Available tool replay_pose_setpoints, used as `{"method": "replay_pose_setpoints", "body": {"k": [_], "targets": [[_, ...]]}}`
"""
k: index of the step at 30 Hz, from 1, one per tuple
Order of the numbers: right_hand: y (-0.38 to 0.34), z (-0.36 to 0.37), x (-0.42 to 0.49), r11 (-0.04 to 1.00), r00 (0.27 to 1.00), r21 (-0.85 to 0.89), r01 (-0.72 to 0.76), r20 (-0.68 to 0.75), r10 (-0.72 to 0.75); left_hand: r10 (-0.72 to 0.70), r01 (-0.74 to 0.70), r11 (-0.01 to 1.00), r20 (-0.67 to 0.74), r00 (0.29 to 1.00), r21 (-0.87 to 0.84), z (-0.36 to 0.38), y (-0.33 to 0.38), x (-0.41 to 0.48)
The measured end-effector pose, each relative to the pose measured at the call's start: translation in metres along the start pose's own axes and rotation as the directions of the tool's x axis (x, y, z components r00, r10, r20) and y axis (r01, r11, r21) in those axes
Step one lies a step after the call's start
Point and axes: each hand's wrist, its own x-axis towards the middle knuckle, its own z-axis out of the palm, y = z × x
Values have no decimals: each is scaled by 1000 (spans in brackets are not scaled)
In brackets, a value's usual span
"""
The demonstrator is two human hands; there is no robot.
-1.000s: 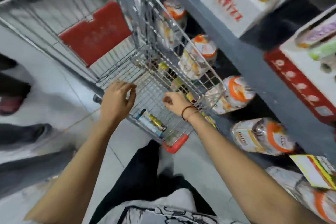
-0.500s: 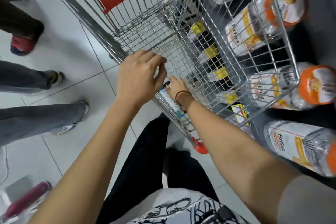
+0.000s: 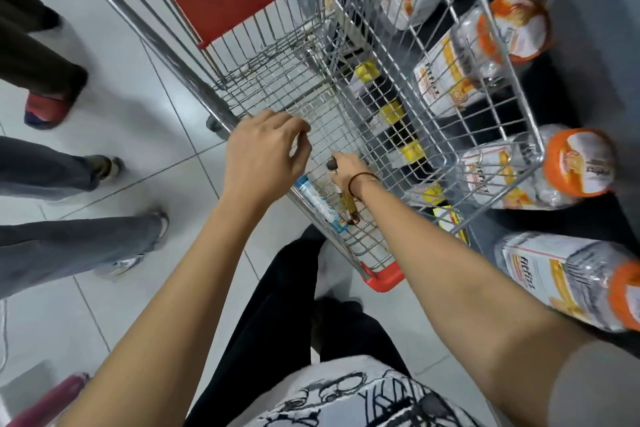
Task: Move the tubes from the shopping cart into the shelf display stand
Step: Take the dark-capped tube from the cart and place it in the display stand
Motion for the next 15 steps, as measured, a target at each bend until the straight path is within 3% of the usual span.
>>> {"method": "replay_pose_setpoints", "body": {"k": [10,15], "targets": [[33,-77,-96,987,968,156,-40,-240,78,-8,6,999,59,998,46,-14,15,2],[42,-123,-162,978,900,205,25,-430,67,-68,83,989,123,990,-119,-15,43,16]]}}
